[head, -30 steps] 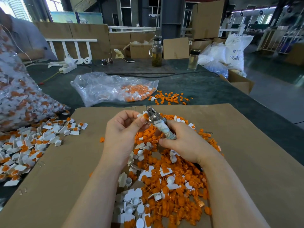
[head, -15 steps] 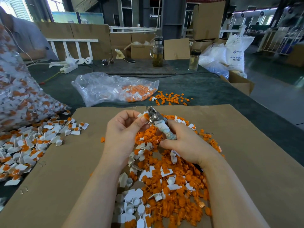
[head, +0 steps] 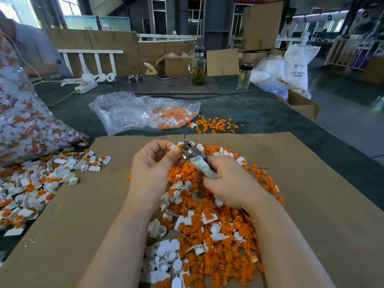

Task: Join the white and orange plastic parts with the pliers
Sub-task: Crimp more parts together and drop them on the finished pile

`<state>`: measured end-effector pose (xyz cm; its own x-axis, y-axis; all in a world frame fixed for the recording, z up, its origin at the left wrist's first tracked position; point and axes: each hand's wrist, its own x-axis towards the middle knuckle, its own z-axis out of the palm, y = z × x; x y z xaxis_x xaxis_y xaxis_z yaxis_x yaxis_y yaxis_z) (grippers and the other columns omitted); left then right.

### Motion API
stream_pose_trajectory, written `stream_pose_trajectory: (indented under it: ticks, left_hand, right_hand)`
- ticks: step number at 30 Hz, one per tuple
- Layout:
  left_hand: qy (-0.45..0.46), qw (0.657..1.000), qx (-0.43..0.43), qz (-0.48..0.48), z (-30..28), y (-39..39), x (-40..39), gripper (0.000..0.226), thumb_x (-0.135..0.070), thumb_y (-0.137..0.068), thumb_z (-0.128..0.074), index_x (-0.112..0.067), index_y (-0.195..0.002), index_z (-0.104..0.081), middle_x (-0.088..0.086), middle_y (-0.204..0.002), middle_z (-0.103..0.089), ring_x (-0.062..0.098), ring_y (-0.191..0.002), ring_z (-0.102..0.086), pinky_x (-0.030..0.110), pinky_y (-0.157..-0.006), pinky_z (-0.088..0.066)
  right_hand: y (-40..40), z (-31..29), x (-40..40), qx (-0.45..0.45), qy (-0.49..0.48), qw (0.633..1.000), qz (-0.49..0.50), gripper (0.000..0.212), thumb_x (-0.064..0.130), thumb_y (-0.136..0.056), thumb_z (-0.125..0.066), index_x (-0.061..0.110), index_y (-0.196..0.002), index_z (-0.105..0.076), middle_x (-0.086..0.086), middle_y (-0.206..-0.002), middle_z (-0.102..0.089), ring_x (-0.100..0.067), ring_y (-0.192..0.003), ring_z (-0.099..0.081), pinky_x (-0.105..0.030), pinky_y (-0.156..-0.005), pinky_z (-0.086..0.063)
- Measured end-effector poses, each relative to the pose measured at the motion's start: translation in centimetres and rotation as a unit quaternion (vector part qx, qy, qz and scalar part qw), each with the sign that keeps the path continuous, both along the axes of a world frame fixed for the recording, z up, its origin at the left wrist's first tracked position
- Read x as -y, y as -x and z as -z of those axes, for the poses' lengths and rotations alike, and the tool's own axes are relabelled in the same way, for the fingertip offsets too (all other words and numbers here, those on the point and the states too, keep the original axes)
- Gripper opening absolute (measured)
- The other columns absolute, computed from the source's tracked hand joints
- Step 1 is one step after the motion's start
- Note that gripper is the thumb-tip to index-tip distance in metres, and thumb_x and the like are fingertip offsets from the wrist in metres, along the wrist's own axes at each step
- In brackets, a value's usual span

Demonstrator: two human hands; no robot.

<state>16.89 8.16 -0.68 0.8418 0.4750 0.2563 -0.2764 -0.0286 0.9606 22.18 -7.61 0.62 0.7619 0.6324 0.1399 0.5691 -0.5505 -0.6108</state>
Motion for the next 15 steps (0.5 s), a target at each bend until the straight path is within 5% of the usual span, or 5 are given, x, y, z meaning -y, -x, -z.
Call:
stream_pose_trajectory:
  ticks: [6, 10, 15]
  left_hand:
    - [0.017, 1.0, -0.019, 0.004, -0.1, -0.1, -0.1, 0.003, -0.01, -0.087, -0.068, -0.012, -0.085, -0.068, 0.0, -0.074, -0.072, 0.012, -0.07, -0.069, 0.019, -0.065, -0.055]
    - [0.162, 0.985, -0.05, -0.018, 0.0, -0.1, -1.1, 0.003, -0.009, -0.086, -0.068, -0.011, -0.088, -0.069, 0.003, -0.083, -0.076, 0.014, -0.078, -0.073, 0.022, -0.066, -0.058]
    - [0.502, 0.843, -0.045, -0.19, 0.5, 0.7, -6.5, 0.019, -0.013, -0.093, -0.064, -0.009, -0.111, -0.066, 0.008, -0.093, -0.077, 0.011, -0.074, -0.075, 0.021, -0.062, -0.06]
  right_hand:
    - [-0.3, 0.5, -0.2, 0.017, 0.012, 1.0, 0.009, 0.009, 0.015, -0.089, -0.057, 0.023, -0.085, -0.055, 0.005, -0.075, -0.055, -0.01, -0.064, -0.051, -0.025, -0.055, -0.035]
    - [-0.5, 1.1, -0.4, 0.077, 0.036, 0.995, 0.042, 0.011, 0.025, -0.088, -0.056, 0.028, -0.081, -0.048, 0.009, -0.072, -0.053, -0.009, -0.065, -0.05, -0.027, -0.054, -0.036]
    - [-1.0, 1.6, 0.2, 0.103, 0.023, 0.988, 0.112, 0.012, 0.026, -0.085, -0.057, 0.026, -0.077, -0.048, 0.007, -0.068, -0.055, -0.012, -0.061, -0.052, -0.032, -0.048, -0.037]
